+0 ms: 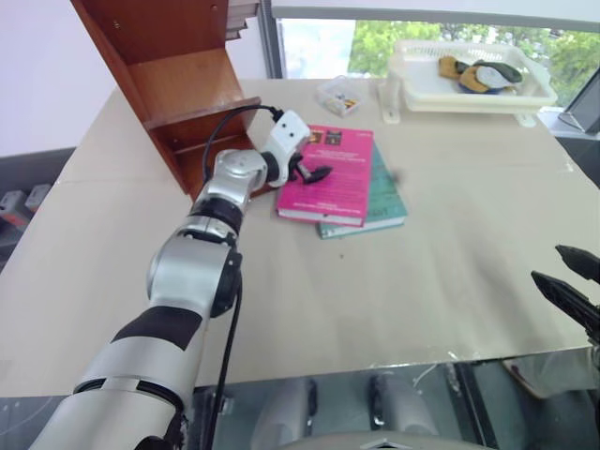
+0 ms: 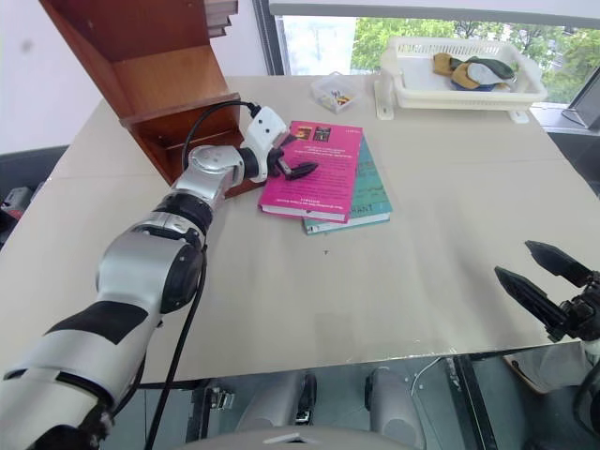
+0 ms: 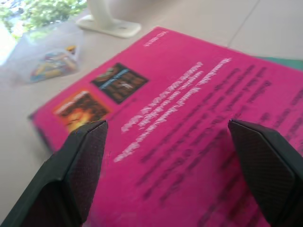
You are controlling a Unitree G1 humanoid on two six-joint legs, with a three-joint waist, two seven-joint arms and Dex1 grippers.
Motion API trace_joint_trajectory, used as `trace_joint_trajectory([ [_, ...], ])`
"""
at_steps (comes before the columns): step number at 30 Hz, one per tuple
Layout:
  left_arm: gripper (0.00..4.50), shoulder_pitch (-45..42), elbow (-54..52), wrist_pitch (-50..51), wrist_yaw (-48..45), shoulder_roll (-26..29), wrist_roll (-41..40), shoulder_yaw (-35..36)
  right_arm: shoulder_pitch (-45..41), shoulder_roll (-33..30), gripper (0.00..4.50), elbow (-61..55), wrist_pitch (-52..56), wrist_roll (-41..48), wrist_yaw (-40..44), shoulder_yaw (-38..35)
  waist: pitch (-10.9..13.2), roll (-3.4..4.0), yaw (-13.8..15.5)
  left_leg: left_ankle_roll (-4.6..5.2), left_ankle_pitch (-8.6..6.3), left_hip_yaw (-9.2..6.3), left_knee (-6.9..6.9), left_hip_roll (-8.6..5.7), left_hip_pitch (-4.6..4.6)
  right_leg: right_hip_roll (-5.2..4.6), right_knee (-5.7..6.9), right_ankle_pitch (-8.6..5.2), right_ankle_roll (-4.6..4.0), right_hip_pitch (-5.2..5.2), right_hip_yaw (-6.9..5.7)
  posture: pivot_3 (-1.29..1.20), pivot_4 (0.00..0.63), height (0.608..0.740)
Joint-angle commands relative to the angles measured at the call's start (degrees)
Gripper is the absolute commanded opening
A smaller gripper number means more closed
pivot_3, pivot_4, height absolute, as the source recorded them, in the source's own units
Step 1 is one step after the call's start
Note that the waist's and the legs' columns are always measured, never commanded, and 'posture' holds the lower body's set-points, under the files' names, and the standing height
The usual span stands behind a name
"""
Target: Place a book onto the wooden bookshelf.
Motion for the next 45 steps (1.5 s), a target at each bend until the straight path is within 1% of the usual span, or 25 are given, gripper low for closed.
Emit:
trace_joint_trajectory([
  [1, 4.37, -2.2, -0.7, -0.4, 1.4, 1.2, 1.4, 0.7, 0.8, -0.6, 4.5, -1.7, -1.8, 1.5, -0.6, -1.4, 0.0, 0.0, 0.1, 0.0, 0.0, 0.0, 0.0, 0.0, 0.0, 0.0, 0.01, 0.0, 0.0, 0.0, 0.0, 0.0, 0.15, 0.74],
  [5, 4.37, -2.3, -0.6, 0.5, 0.9, 1.2, 2.6, 0.6, 0.6, -0.9, 4.5, -1.5, -2.6, 1.4, -1.5, -0.4, 0.0, 0.0, 0.0, 0.0, 0.0, -0.01, 0.0, 0.02, 0.02, 0.02, 0.04, 0.0, 0.0, 0.0, -0.01, 0.0, 0.15, 0.74],
  [9, 4.37, -2.4, -0.3, 2.4, 1.1, 1.8, 5.8, -1.4, 0.3, -1.3, 4.5, -1.2, -2.6, 2.0, -1.8, -0.5, 0.0, 0.0, 0.0, -0.01, 0.0, -0.01, 0.01, 0.02, 0.02, 0.02, 0.04, 0.0, 0.0, 0.0, -0.01, 0.0, 0.15, 0.74],
  [11, 4.37, -2.3, -0.2, 3.7, -1.1, 1.6, 6.1, -1.5, 0.1, -1.5, 4.5, -0.6, -3.0, 1.6, -2.2, -0.2, 0.0, 0.01, 0.0, 0.0, 0.0, -0.01, 0.01, 0.0, 0.04, 0.02, 0.05, 0.0, 0.0, 0.01, -0.01, 0.0, 0.15, 0.74],
  [14, 4.37, -2.7, -0.1, 6.2, -4.0, 0.8, 4.9, 0.1, -0.3, -1.4, 4.5, -0.4, -3.3, 1.2, -2.5, 0.5, 0.0, 0.02, 0.0, 0.0, 0.0, 0.0, 0.01, -0.01, 0.07, 0.02, 0.07, 0.0, 0.0, 0.03, -0.01, 0.0, 0.15, 0.74],
  [18, 4.37, -3.7, 0.2, 12.6, -7.4, 0.6, 3.1, 2.5, -0.4, -1.3, 4.5, -0.6, -3.9, 1.3, -3.2, 1.1, 0.0, 0.02, 0.0, -0.01, 0.0, -0.01, 0.04, 0.0, 0.09, 0.02, 0.09, 0.0, 0.0, 0.05, -0.01, 0.0, 0.15, 0.74],
  [25, 4.37, -4.0, -0.1, 19.2, -9.2, 1.1, 1.8, 4.9, -0.2, -1.5, 4.5, -0.1, -5.0, 0.8, -4.0, 1.3, 0.0, 0.02, 0.0, 0.0, 0.0, -0.01, 0.04, 0.0, 0.08, 0.03, 0.09, 0.0, 0.0, 0.05, -0.01, 0.0, 0.15, 0.74],
  [30, 4.37, -3.5, -0.8, 20.7, -14.3, 1.5, 1.6, 4.8, 0.1, -1.4, 4.5, -0.1, -5.5, 0.6, -4.4, 1.5, 0.0, 0.03, 0.0, -0.01, 0.0, -0.01, 0.04, 0.0, 0.09, 0.03, 0.1, 0.0, 0.0, 0.05, -0.01, 0.0, 0.15, 0.74],
  [34, 4.37, -2.7, -1.7, 19.5, -16.0, 2.5, 2.3, 3.7, -0.2, -1.7, 4.5, 0.3, -5.9, 0.4, -4.6, 1.5, 0.0, 0.03, 0.0, -0.01, 0.0, 0.0, 0.06, 0.0, 0.09, 0.03, 0.12, 0.0, 0.0, 0.05, -0.01, 0.0, 0.15, 0.74],
  [39, 4.37, -2.2, -4.2, 20.4, -19.5, 4.1, 1.1, 4.0, -0.4, -2.4, 4.5, 0.7, -5.7, 1.2, -4.3, 0.9, 0.0, 0.03, 0.0, -0.01, 0.0, 0.0, 0.06, 0.01, 0.09, 0.03, 0.11, 0.0, 0.0, 0.04, 0.0, 0.0, 0.15, 0.74],
  [45, 4.37, -1.6, -8.7, 23.4, -23.5, 4.7, -1.3, 4.7, -1.9, -3.5, 4.5, 2.0, -5.7, 1.0, -4.2, 2.0, 0.0, 0.03, 0.1, -0.01, 0.0, 0.0, 0.07, 0.04, 0.07, 0.03, 0.11, 0.0, 0.0, 0.04, 0.0, 0.0, 0.15, 0.74],
])
